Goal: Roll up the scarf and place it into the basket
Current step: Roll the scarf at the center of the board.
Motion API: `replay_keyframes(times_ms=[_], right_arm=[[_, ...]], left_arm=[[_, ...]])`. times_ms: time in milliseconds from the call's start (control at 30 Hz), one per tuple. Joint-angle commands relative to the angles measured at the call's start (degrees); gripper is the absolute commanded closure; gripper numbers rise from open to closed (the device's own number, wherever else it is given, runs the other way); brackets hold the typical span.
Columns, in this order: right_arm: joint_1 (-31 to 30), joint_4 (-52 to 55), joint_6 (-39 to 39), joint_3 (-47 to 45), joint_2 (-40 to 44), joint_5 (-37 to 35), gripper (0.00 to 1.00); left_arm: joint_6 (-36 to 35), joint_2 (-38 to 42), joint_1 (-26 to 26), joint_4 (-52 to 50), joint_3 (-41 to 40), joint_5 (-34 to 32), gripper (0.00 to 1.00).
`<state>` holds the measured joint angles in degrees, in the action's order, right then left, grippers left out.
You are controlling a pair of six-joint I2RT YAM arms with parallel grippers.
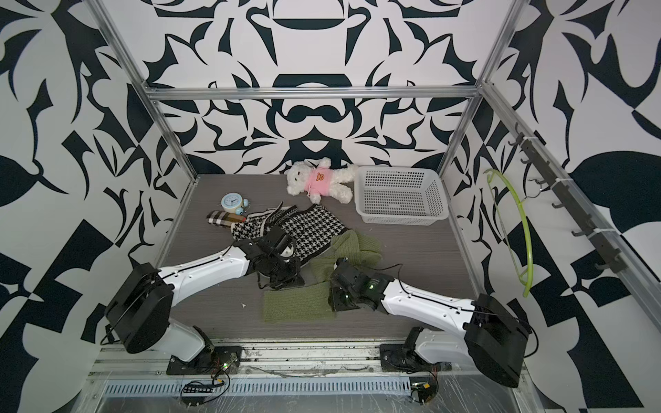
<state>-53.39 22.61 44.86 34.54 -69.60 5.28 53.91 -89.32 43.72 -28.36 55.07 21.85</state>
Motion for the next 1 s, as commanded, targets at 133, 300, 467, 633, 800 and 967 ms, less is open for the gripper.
replay_keyframes(times_ms=[133, 300, 467, 633, 800, 967], right_arm=[[0.0, -8.8, 0.5, -4.9, -4.5, 4.2, 0.59], [-0.2, -11.9, -0.6, -3.6, -5.8, 6.6, 0.91], [-3.3, -11.9, -1.8, 2.8, -10.5, 8.4, 1.0], [-6.2, -10.5, -3.1, 8.8, -15.8, 8.2, 1.0], [-5.7, -7.9, -4.0, 10.8, -17.0, 5.2, 1.0], [-2.6, -3.5, -7.1, 13.3, -16.8, 4.4, 1.0]], left_arm=[[-1.7, -5.1, 2.9, -0.2, 2.1, 2.2, 1.0], [-1.6, -4.6, 2.5, -2.9, -2.3, -0.9, 1.0], [-0.5, 0.1, -1.9, -5.1, -10.3, -4.3, 1.0], [-3.0, 7.6, -7.6, -12.1, -12.1, -10.4, 1.0], [-4.5, 13.7, -8.2, -8.9, -9.8, -5.3, 1.0], [-6.1, 14.9, -7.0, -8.6, -6.5, -1.4, 1.0]])
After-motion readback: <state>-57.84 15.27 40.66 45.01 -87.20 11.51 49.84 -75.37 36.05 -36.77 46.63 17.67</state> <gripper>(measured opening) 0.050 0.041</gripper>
